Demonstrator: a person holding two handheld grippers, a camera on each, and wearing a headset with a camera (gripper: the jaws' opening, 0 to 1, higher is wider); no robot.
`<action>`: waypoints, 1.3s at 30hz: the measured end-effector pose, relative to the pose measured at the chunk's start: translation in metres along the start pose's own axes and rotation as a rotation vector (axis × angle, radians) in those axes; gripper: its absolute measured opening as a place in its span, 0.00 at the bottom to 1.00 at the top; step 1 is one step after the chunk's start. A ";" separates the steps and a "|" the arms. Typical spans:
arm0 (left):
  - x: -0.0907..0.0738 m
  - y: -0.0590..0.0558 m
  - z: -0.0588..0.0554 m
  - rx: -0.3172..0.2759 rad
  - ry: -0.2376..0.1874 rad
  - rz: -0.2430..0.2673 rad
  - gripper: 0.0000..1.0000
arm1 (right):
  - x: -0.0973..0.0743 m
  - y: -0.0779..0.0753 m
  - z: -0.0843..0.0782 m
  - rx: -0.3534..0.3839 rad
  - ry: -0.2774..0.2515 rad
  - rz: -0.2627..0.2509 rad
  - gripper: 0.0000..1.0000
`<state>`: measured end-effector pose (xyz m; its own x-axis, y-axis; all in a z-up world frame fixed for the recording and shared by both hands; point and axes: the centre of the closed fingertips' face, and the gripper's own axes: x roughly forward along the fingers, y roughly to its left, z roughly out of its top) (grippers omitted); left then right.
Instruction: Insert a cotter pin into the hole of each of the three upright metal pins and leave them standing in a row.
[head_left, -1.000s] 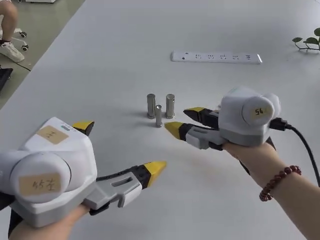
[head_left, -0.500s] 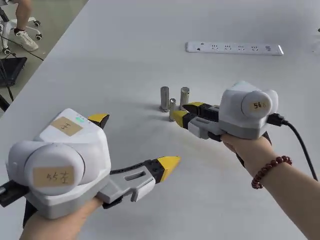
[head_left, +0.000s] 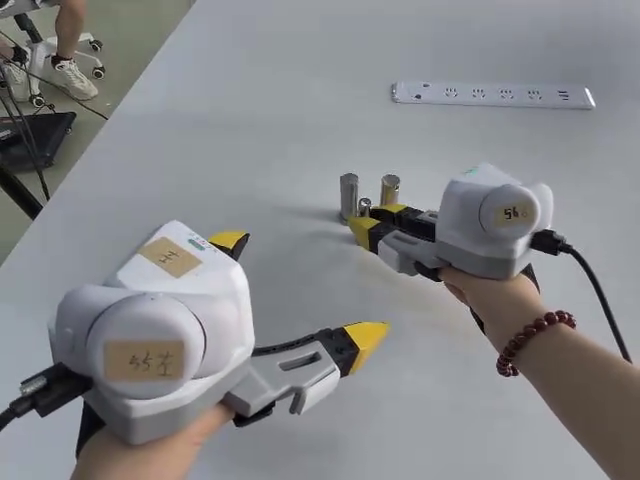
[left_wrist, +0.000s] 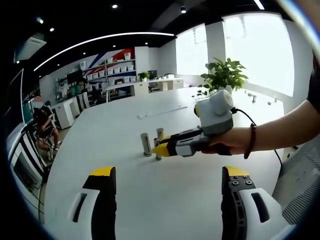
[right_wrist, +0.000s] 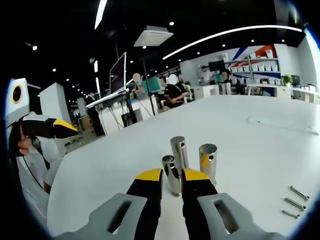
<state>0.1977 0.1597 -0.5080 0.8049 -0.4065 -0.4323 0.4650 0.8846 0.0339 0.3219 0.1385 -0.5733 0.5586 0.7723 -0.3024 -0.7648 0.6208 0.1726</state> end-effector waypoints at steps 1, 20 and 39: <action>0.000 0.000 0.000 0.000 0.001 0.001 0.86 | 0.000 0.000 0.000 -0.001 -0.001 -0.001 0.08; -0.002 -0.001 -0.002 0.001 0.013 -0.004 0.85 | -0.006 0.002 0.000 -0.064 0.033 0.036 0.05; -0.002 -0.010 0.004 0.010 0.002 -0.024 0.83 | -0.031 0.021 -0.012 -0.219 0.111 0.176 0.04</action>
<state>0.1931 0.1505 -0.5036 0.7930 -0.4270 -0.4345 0.4875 0.8725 0.0322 0.2846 0.1258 -0.5712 0.3816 0.8387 -0.3885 -0.9048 0.4250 0.0286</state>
